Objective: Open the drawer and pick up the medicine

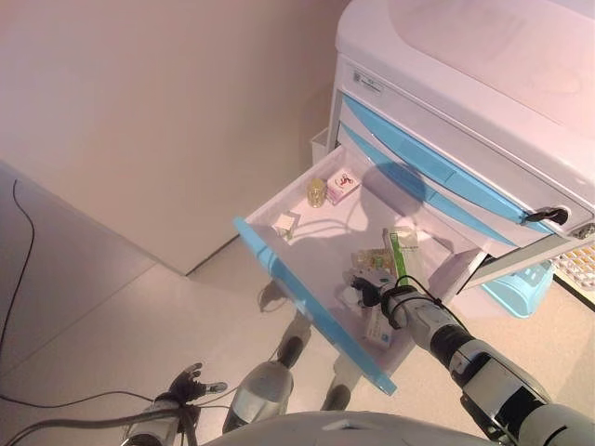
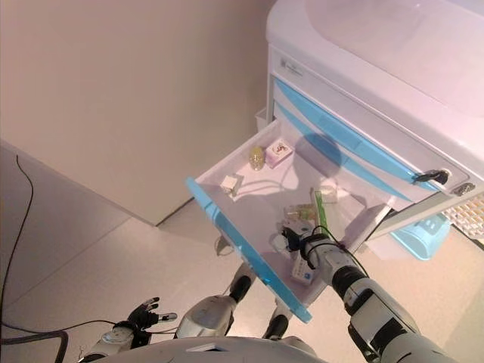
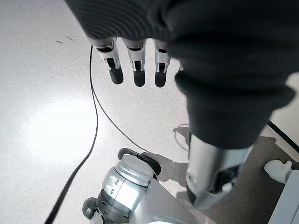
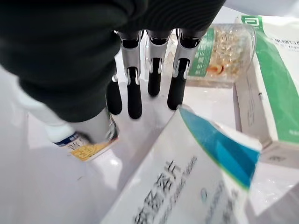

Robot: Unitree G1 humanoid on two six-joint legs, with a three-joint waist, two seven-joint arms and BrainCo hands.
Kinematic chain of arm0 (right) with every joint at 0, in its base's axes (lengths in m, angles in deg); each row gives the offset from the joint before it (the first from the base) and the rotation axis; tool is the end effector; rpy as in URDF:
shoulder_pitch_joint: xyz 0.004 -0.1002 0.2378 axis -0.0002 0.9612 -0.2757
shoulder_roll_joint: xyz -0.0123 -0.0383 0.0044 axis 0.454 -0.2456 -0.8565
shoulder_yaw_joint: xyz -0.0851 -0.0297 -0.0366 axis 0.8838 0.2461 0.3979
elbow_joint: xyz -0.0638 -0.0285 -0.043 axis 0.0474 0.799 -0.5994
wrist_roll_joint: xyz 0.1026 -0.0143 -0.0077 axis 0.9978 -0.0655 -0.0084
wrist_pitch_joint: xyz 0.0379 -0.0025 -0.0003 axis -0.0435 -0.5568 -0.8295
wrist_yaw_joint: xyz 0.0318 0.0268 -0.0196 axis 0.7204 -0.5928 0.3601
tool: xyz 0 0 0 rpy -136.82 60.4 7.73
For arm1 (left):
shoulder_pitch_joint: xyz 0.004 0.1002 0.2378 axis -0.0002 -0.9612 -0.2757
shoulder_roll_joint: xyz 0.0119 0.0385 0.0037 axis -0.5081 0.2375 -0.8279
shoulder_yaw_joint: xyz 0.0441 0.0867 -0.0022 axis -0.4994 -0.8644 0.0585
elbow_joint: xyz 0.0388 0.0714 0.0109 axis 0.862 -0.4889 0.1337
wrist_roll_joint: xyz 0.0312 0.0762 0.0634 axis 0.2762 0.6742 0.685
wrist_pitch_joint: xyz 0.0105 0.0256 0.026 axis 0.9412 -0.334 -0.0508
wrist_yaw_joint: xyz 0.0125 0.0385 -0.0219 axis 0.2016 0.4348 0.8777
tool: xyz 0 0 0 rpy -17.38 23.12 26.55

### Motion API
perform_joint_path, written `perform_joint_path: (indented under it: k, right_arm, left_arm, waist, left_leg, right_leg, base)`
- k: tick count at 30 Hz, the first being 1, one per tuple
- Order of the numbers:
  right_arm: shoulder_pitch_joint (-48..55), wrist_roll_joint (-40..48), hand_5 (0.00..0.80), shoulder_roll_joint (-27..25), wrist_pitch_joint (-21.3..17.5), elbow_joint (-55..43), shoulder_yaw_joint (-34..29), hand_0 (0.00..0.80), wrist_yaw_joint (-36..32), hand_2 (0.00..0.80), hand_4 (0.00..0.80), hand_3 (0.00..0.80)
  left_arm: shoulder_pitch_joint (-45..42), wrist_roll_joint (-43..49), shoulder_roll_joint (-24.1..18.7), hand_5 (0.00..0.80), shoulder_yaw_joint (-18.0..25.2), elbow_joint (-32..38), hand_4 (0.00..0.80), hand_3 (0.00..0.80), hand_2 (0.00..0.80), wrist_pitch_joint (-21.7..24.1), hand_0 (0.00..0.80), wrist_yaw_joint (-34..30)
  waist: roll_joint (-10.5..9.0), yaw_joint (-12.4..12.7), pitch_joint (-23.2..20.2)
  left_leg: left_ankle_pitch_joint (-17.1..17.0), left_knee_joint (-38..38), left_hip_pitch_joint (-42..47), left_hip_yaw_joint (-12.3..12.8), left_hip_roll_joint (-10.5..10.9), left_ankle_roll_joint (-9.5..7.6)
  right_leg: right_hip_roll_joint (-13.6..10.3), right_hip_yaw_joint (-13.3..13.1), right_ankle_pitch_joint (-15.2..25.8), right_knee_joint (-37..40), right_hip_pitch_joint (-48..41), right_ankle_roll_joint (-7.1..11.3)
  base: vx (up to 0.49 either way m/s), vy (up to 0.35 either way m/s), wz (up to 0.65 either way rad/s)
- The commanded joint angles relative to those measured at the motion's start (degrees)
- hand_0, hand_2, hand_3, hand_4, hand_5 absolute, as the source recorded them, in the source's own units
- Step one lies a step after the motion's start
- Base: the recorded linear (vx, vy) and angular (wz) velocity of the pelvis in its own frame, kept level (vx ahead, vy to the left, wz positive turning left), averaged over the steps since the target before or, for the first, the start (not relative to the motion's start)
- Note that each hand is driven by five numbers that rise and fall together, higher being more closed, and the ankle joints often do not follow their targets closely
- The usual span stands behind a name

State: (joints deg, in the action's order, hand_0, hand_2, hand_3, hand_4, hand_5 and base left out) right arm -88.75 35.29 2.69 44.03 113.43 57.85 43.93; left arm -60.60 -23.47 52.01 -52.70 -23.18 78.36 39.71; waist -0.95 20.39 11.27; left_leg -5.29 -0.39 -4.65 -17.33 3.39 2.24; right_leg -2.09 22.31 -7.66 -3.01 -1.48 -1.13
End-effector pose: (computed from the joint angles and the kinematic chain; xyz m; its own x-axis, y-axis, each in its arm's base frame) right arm 0.2413 -0.1724 -0.0283 0.7838 0.2258 -0.5785 -0.5567 -0.1572 -0.8157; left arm 0.0829 0.2452 -0.1014 0.4814 0.1789 -0.8580 0.0615 0.9696 0.2367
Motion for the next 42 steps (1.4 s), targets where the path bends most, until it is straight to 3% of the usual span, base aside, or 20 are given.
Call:
perform_joint_path:
  k: [1,15,16,17,18,24,30,42]
  right_arm:
    - [2.2,-0.8,0.800,-0.7,0.2,0.7,3.0,0.800,-1.1,0.800,0.800,0.800]
    - [3.1,-1.7,0.800,-2.6,-3.7,-4.0,2.3,0.800,-0.2,0.800,0.800,0.800]
    - [3.1,-2.1,0.684,-3.0,-4.0,-5.1,2.3,0.684,-1.4,0.684,0.684,0.684]
    - [3.2,-2.2,0.107,-3.3,-4.1,-5.9,2.4,0.107,-2.2,0.107,0.107,0.107]
    - [3.3,-2.3,0.000,-3.7,-4.3,-6.9,2.6,0.000,-3.3,0.000,0.000,0.000]
    - [4.1,-2.5,0.000,-3.2,-3.7,-7.4,3.3,0.000,-4.6,0.000,0.000,0.000]
    - [4.9,-2.5,0.000,-1.6,-0.3,-5.6,3.1,0.000,-2.4,0.000,0.000,0.000]
    - [4.7,0.6,0.000,0.2,4.8,-1.6,0.9,0.000,3.2,0.000,0.000,0.000]
  left_arm:
    - [0.4,0.2,-0.1,0.000,-1.2,-0.6,0.000,0.000,0.000,1.2,0.000,1.1]
    - [-0.7,2.2,-0.7,0.000,0.7,-1.2,0.000,0.000,0.000,-0.1,0.000,0.9]
    - [-0.7,2.2,-0.8,0.000,1.0,-1.2,0.000,0.000,0.000,-0.4,0.000,0.8]
    - [-0.8,2.4,-0.9,0.000,1.3,-1.2,0.000,0.000,0.000,-0.6,0.000,0.7]
    - [-0.9,2.4,-1.0,0.000,1.6,-1.3,0.000,0.000,0.000,-0.6,0.000,0.7]
    - [-0.8,2.3,-0.6,0.000,1.5,-1.2,0.000,0.000,0.000,-0.6,0.000,0.9]
    - [-0.6,2.7,-0.2,0.000,0.9,-1.2,0.000,0.000,0.000,-0.7,0.000,1.3]
    - [-1.4,2.2,0.8,0.000,-0.3,-1.3,0.000,0.000,0.000,-0.5,0.000,1.2]
  waist:
    - [-1.19,0.3,1.6]
    - [-2.80,-0.1,-0.2]
    - [-3.00,-0.3,-0.4]
    - [-3.14,-0.4,-0.6]
    - [-3.37,-0.6,-0.8]
    - [-3.72,-0.7,-1.5]
    - [-3.53,-0.4,-1.5]
    - [-1.38,0.1,-1.1]
  left_leg:
    - [3.8,-0.6,0.5,-1.0,4.9,-3.32]
    - [4.4,-0.7,1.9,-0.5,4.6,-3.36]
    - [4.5,-0.7,2.0,-0.3,4.5,-3.36]
    - [4.5,-0.8,2.1,-0.1,4.5,-3.35]
    - [4.6,-0.8,2.3,0.1,4.4,-3.38]
    - [4.9,-0.7,2.8,0.7,4.1,-3.36]
    - [4.9,-0.6,2.9,0.3,4.2,-3.50]
    - [4.5,-0.1,2.4,-0.7,4.8,-3.59]
  right_leg:
    - [-3.2,-2.3,4.8,0.5,0.6,4.17]
    - [-2.9,-2.9,4.9,0.7,-0.4,4.42]
    - [-2.8,-3.1,4.9,0.7,-0.5,4.46]
    - [-2.7,-3.3,4.9,0.8,-0.5,4.48]
    - [-2.6,-3.6,4.9,0.8,-0.6,4.47]
    - [-2.4,-3.9,4.7,0.9,-1.1,4.33]
    - [-2.5,-3.5,4.7,0.9,-1.3,4.25]
    - [-3.1,-2.9,4.8,0.6,-1.1,4.35]
  base:
    - [0.000,0.000,0.00]
    - [0.000,0.000,0.00]
    - [0.027,-0.002,-0.05]
    - [0.030,-0.003,-0.06]
    - [0.028,-0.005,-0.10]
    - [0.022,-0.003,-0.08]
    - [0.000,0.000,0.00]
    - [-0.002,0.006,0.01]
